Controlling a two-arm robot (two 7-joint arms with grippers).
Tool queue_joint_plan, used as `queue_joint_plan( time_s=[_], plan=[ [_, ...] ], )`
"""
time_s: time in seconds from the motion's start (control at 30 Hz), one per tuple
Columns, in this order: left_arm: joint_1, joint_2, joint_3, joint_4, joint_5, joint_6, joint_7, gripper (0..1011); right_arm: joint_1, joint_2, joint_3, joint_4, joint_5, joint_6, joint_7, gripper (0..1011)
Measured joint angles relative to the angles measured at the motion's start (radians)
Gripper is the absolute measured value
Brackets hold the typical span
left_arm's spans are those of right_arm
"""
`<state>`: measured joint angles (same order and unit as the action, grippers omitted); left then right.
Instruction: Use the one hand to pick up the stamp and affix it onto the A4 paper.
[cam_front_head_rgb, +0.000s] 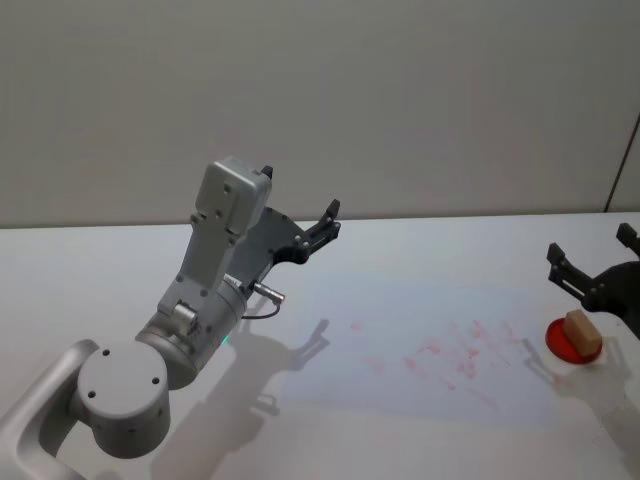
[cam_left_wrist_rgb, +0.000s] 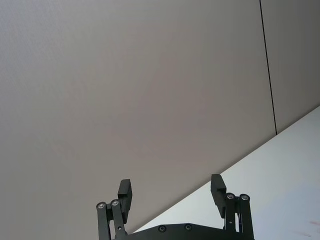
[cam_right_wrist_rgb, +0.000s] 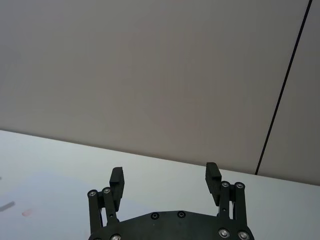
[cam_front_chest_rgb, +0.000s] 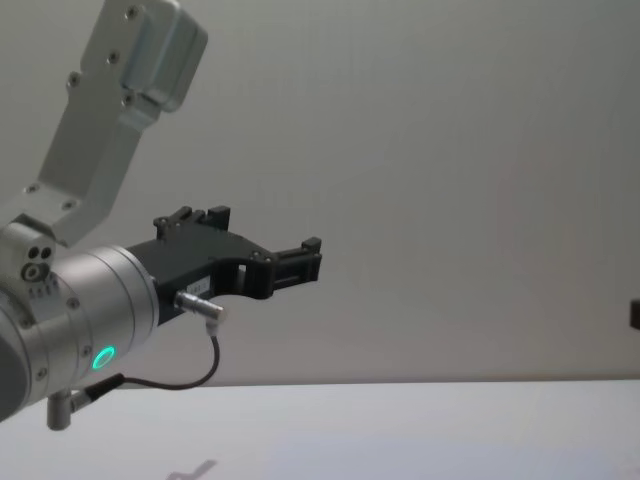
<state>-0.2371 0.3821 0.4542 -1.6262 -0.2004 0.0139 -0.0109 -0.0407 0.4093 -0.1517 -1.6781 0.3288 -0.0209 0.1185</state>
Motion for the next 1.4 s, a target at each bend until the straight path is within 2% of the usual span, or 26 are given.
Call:
queue_joint_plan(
  time_s=[0.57, 1.4],
  plan=[
    [0.000, 0.000, 0.000, 0.000, 0.000, 0.000, 0.000, 1001, -0.005, 0.015, 0.010, 0.062, -0.034, 0.044, 0.025, 1001],
    [0.000, 0.000, 0.000, 0.000, 0.000, 0.000, 0.000, 1001, 0.020, 0.009, 0.010, 0.153, -0.067, 0.100, 0.049, 1001]
  ],
)
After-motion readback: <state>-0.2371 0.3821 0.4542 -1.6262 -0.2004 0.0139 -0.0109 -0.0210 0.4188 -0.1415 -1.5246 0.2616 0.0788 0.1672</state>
